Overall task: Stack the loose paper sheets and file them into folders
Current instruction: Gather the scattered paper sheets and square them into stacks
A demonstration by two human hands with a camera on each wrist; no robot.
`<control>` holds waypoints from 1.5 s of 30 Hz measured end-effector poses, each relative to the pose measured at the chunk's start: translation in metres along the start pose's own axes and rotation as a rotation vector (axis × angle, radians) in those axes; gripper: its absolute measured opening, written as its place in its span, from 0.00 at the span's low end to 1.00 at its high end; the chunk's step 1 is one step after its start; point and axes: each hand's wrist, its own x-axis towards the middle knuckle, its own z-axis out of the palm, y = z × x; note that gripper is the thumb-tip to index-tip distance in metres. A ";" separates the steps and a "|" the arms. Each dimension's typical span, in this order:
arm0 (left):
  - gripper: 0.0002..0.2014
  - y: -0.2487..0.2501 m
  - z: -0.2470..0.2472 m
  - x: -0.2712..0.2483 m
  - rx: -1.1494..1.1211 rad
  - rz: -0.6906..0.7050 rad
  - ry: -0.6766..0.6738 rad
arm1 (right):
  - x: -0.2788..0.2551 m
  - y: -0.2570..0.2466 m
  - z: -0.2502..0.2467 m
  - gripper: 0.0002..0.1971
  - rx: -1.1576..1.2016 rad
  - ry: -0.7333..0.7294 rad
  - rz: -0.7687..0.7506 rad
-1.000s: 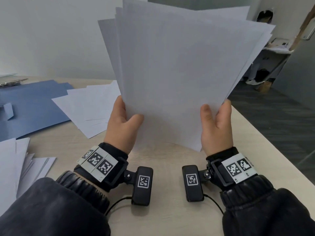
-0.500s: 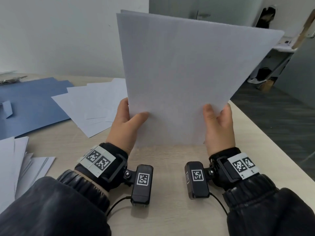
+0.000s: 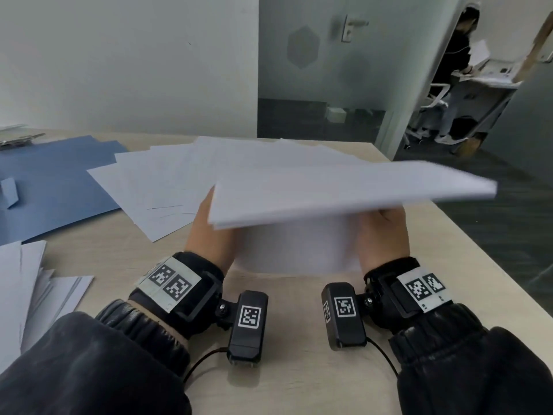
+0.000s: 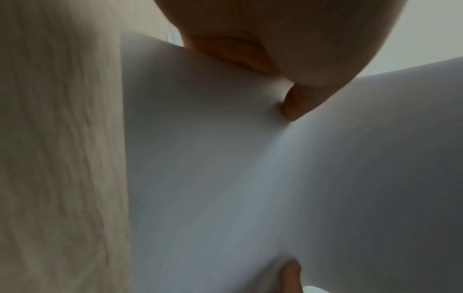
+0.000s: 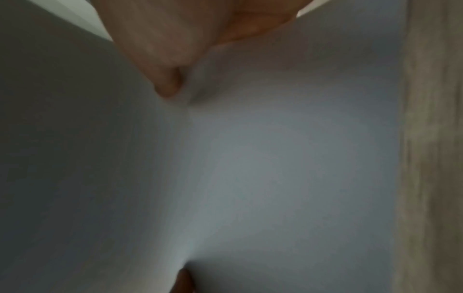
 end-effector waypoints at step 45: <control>0.29 0.032 -0.378 -0.217 0.405 -0.529 0.295 | -0.248 -0.109 0.217 0.12 -0.363 -0.909 0.133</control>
